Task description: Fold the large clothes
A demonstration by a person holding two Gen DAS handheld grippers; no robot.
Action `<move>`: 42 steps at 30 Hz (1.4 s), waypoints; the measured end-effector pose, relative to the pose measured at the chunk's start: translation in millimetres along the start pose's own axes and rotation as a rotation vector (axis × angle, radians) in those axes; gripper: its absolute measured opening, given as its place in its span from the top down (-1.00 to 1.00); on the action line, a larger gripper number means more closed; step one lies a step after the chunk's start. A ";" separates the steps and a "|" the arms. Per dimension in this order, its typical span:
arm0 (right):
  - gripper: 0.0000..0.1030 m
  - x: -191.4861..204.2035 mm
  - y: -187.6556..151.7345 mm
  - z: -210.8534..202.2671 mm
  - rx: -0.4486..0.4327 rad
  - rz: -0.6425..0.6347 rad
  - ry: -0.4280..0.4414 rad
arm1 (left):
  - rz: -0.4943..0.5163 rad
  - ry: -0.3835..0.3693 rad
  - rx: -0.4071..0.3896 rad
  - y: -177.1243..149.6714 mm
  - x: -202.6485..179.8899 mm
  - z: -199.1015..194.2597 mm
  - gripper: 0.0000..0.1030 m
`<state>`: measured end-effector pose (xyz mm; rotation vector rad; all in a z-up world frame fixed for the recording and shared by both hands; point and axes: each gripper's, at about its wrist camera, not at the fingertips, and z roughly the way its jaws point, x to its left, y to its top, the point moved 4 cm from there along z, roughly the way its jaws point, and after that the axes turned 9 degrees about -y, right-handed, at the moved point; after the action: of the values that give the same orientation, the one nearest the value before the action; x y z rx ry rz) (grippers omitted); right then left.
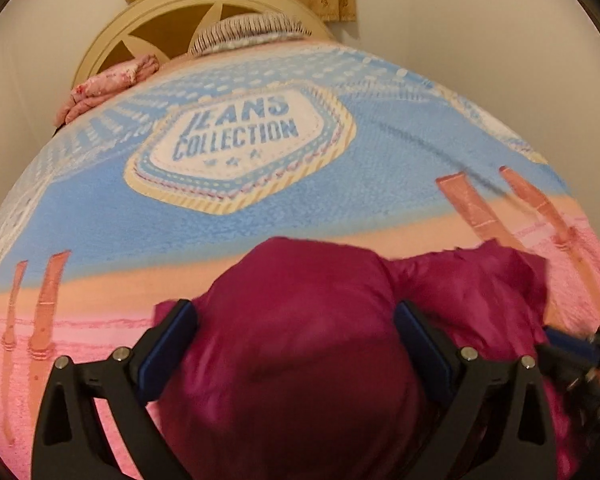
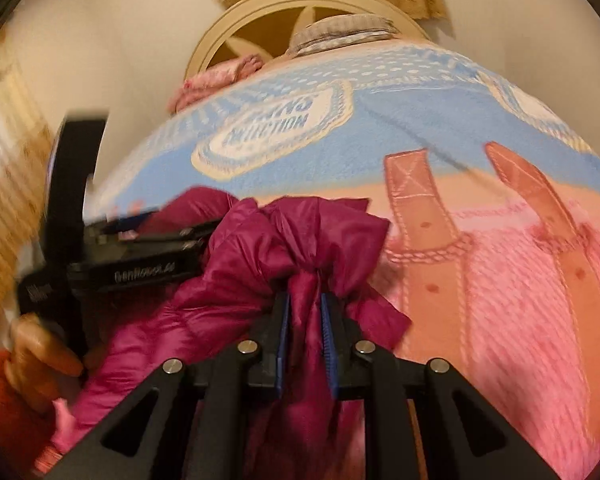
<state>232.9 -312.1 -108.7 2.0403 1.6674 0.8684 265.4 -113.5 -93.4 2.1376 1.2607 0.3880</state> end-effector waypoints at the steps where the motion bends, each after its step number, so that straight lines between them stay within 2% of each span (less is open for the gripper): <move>1: 0.41 -4.8 1.1 -11.2 -0.010 0.028 0.021 | 0.002 0.012 -0.011 0.0 2.6 -6.4 -0.97; 2: 0.05 -10.4 2.1 -24.2 -0.026 0.056 0.038 | 0.002 0.030 -0.028 -1.0 4.8 -16.5 -0.97; 4: -0.39 -19.7 2.5 -46.6 -0.055 0.105 0.066 | 0.003 0.044 -0.042 -2.7 7.3 -28.7 -0.97; 5: -0.41 -24.0 2.4 -55.7 -0.059 0.127 0.085 | 0.005 0.052 -0.048 -4.0 8.2 -35.5 -0.97; 9: -0.41 -27.0 3.2 -67.2 0.019 0.164 0.137 | 0.028 0.103 -0.074 -6.2 10.2 -54.9 -0.97; 11: -0.41 -20.6 3.3 -65.4 0.057 0.148 0.163 | 0.039 0.115 -0.083 -9.0 13.0 -64.1 -0.97; 13: -0.41 -11.5 1.8 -57.6 0.086 0.104 0.153 | 0.010 0.105 -0.099 -15.9 22.5 -74.6 -0.97; 15: -0.41 -5.2 -3.5 -46.9 0.083 0.057 0.116 | -0.089 0.018 -0.113 -27.2 38.8 -82.6 -0.97; 16: -0.41 -3.5 -6.1 -37.7 0.080 0.041 0.097 | -0.180 -0.035 -0.108 -35.9 52.5 -82.6 -0.98; 18: -0.41 -4.6 -12.7 -20.9 0.076 0.039 0.088 | -0.340 -0.163 -0.076 -54.3 76.8 -72.5 -0.98; 20: -0.41 -5.9 -18.6 -3.1 0.080 0.052 0.099 | -0.429 -0.237 -0.056 -69.3 90.4 -57.6 -0.98; 22: -0.41 -5.2 -23.4 9.2 0.068 0.079 0.128 | -0.458 -0.253 -0.049 -82.0 95.1 -44.4 -0.99; 25: -0.47 -2.5 -26.5 13.5 0.038 0.060 0.133 | -0.512 -0.332 -0.097 -98.1 93.0 -30.0 -1.00; 26: -0.49 -2.2 -27.5 14.6 0.034 0.052 0.137 | -0.523 -0.344 -0.134 -100.9 91.9 -29.5 -1.00; 28: -0.51 -3.8 -29.7 16.4 0.024 0.052 0.152 | -0.485 -0.360 -0.160 -99.5 83.0 -30.4 -1.00; 30: -0.52 -4.1 -30.1 16.3 0.024 0.058 0.152 | -0.461 -0.448 -0.157 -96.8 70.5 -28.6 -1.00; 32: -0.51 -2.8 -30.4 9.9 0.018 0.058 0.106 | -0.425 -0.508 -0.148 -95.4 61.4 -30.0 -1.00; 35: -0.52 -6.8 -35.9 -8.9 -0.038 0.093 0.037 | -0.410 -0.521 -0.120 -93.6 59.2 -21.5 -1.00; 37: -0.53 -15.3 -44.6 -4.9 -0.019 0.173 0.072 | -0.396 -0.523 -0.121 -89.6 58.2 -17.6 -1.00; 40: -0.55 -4.7 -44.3 -0.1 -0.005 0.107 0.084 | -0.353 -0.547 -0.110 -80.8 48.7 -11.8 -1.00; 41: -0.52 1.6 -44.5 2.9 0.019 0.085 0.106 | -0.341 -0.546 -0.107 -78.8 46.9 -10.6 -1.00; 42: -0.41 7.9 -44.1 4.9 0.042 0.066 0.123 | -0.336 -0.544 -0.108 -77.3 46.5 -10.3 -1.00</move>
<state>204.2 -293.6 -138.2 2.1199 1.7028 1.0079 230.5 -42.4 -137.8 1.7282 1.2043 -0.2504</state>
